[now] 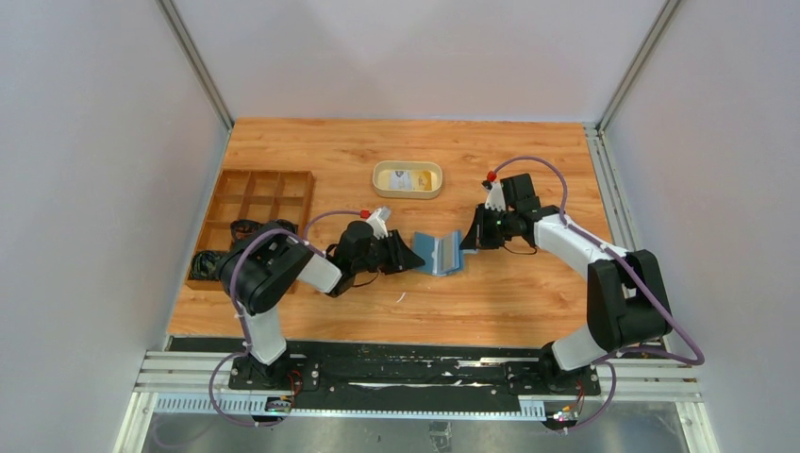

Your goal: Take the credit cards out of the card holder

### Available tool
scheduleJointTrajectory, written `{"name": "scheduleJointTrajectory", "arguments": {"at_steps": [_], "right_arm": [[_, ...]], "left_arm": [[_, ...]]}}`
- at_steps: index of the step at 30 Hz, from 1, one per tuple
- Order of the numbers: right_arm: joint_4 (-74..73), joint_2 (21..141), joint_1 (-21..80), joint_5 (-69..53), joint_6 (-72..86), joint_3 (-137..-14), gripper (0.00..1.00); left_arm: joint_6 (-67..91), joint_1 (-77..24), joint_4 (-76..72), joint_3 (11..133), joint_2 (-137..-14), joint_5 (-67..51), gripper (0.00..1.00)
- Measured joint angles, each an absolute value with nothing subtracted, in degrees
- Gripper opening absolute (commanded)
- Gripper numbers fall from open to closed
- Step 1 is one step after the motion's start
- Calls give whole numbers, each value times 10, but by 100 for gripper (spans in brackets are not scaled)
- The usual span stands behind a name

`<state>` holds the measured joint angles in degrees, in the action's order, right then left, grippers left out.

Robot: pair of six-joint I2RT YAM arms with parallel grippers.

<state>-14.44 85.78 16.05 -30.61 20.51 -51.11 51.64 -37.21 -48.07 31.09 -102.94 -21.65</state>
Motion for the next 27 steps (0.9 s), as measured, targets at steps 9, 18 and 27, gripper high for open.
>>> {"name": "scheduleJointTrajectory", "arguments": {"at_steps": [9,18,27], "right_arm": [[-139,861,161,-317,205,-511,0],[-116,872,181,-336,227,-522,0],[-36,937,219,-384,265,-529,0]], "left_arm": [[550,-372,-544,304,-1069,-236,0],[551,-372,-564,291,-1071,-227,0],[602,-369,-697,259,-1135,-220,0]]}}
